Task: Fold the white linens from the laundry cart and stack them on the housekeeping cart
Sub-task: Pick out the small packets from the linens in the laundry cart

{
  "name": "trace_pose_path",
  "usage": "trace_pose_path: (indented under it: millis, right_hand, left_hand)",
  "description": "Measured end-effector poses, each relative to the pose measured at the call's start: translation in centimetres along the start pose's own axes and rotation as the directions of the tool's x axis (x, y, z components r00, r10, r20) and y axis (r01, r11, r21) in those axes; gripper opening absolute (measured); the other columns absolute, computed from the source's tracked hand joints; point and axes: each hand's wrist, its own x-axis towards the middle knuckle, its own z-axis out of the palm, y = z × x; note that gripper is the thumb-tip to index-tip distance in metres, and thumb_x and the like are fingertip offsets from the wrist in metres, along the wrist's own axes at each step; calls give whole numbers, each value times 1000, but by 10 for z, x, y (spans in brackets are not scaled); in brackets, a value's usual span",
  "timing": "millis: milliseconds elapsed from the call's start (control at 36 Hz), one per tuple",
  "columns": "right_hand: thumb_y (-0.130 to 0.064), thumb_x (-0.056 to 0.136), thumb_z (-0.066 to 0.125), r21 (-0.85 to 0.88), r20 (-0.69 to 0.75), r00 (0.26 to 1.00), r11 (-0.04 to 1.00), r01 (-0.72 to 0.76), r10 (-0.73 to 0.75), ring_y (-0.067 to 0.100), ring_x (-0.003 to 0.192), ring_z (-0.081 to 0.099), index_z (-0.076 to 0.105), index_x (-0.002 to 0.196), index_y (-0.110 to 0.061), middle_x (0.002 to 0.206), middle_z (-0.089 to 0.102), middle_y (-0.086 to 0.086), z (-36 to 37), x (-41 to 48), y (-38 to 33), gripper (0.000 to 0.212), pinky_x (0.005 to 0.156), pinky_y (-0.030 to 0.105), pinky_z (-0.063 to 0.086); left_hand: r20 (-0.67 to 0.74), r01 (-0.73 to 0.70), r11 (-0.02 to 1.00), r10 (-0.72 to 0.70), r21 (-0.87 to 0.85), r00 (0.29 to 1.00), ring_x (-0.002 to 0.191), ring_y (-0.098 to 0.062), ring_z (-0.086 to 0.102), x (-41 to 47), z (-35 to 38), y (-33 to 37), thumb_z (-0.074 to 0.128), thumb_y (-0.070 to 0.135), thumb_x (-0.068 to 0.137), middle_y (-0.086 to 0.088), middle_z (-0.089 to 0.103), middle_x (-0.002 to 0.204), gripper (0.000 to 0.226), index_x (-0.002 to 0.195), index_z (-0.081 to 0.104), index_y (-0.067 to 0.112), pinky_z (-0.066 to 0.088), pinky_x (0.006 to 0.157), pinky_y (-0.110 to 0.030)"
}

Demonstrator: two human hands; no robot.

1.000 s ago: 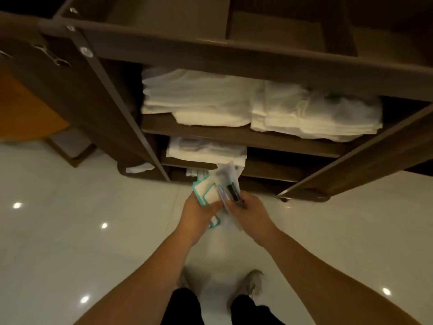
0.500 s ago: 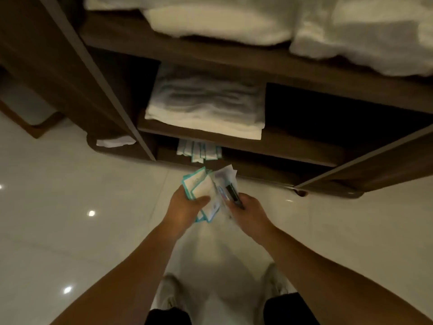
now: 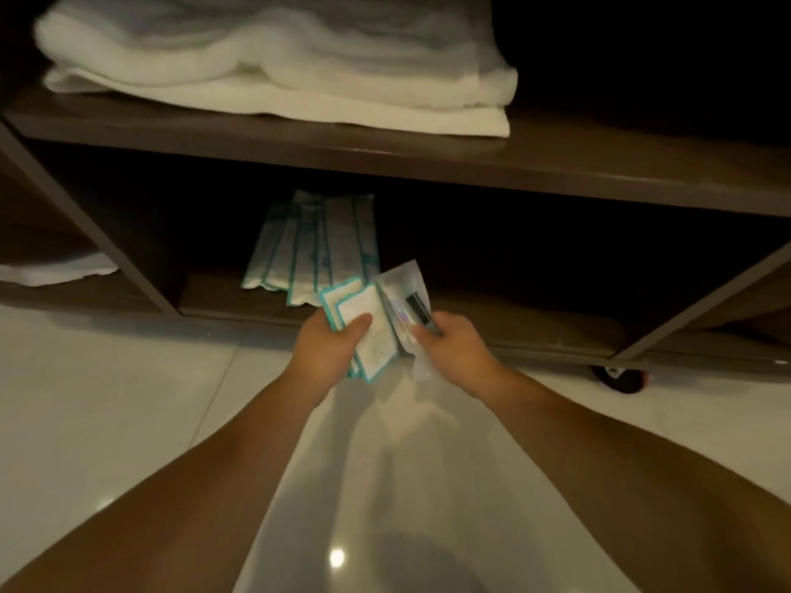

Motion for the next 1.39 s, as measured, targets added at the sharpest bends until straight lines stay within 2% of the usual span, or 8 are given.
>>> trace_pose_path:
  millis: [222,389,611,889,1000,1111,1222,1389]
  right_hand:
    - [-28,95,57,-64,-180,982,996,-66,54,31,93,64,62,107,-7,96,65,14,-15,61,27,24,69,28,43]
    - [-18,91,62,-418,-248,965,888,-190,89,36,105,60,54,124,-9,115,61,17,-29,104,18,35,78,37,50]
    - [-59,91,44,-498,-344,930,814,-298,130,35,124,46,51,131,-14,135,49,14,-35,124,19,60,95,41,43]
    - [-56,94,39,-658,-273,956,746,-106,-105,39,131,32,27,149,-19,145,32,20,-32,98,28,67,103,44,34]
    - [-37,97,47,-488,-365,902,872,27,-232,35,118,47,53,133,-14,129,51,18,-39,78,23,43,95,38,43]
    - [-21,95,58,88,-211,954,968,234,-211,3,82,61,63,116,-8,95,65,1,-29,33,5,25,80,12,50]
    - [-18,92,62,421,103,994,907,0,-48,22,100,67,63,117,-11,110,70,9,-23,8,7,26,93,40,53]
    - [-6,88,64,626,156,987,777,-61,-49,26,100,68,62,115,-15,109,71,10,-37,-10,22,28,85,40,56]
  left_hand:
    - [37,2,1000,-3,21,999,97,-19,67,14,8,-6,67,19,90,-2,68,110,28,118,62,18,55,87,-40]
    - [88,-68,996,62,62,994,92,-12,67,21,4,-9,67,17,89,5,70,103,24,113,63,19,54,78,-31]
    - [83,-76,997,76,-8,994,90,-10,67,17,6,0,65,17,90,7,69,101,19,109,63,22,55,76,-29]
    - [113,-105,994,102,23,988,91,-8,65,15,9,8,67,23,90,8,67,101,26,115,61,23,53,67,-24]
    - [127,-118,993,115,15,985,96,-12,67,13,9,10,68,23,88,4,69,108,32,119,62,20,55,71,-26]
    - [154,-123,992,125,-22,980,97,-14,69,13,16,14,69,22,88,4,71,107,30,117,63,20,56,81,-33]
    - [220,-143,983,165,-112,961,96,-17,70,10,35,19,66,22,90,2,73,104,20,110,67,22,55,85,-38]
    - [240,-197,974,218,-108,946,94,-18,70,2,69,19,62,32,93,0,73,104,18,108,66,24,56,86,-42]
